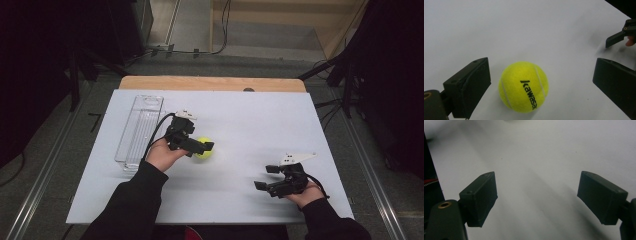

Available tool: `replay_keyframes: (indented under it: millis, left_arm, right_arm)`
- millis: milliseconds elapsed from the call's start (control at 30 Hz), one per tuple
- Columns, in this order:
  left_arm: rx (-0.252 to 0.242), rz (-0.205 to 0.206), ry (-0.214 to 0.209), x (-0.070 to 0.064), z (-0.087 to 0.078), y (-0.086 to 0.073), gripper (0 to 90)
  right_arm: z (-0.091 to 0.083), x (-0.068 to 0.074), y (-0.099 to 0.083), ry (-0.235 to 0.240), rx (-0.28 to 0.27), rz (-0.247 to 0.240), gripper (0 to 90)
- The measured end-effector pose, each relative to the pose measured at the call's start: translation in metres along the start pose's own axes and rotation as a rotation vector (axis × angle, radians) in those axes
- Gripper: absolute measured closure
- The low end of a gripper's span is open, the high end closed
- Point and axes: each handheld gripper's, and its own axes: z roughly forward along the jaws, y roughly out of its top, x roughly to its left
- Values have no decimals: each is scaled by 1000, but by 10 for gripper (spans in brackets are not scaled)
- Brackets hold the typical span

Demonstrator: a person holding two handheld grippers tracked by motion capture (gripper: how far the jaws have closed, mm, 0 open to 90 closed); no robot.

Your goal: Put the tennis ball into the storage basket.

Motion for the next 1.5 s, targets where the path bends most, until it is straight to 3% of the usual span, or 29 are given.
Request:
replay_keyframes:
  millis: [667, 900, 1500]
  left_arm:
    - [-9, 7, 38, 5, 17, 4, 39]
    - [-8, 22, 37, 5, 22, 0, 39]
    - [1, 4, 26, 8, 33, -14, 39]
  right_arm:
    - [0, 0, 0, 4, -2, -1, 143]
    - [0, 1, 0, 4, -1, -1, 143]
    - [0, 1, 0, 6, 0, -1, 143]
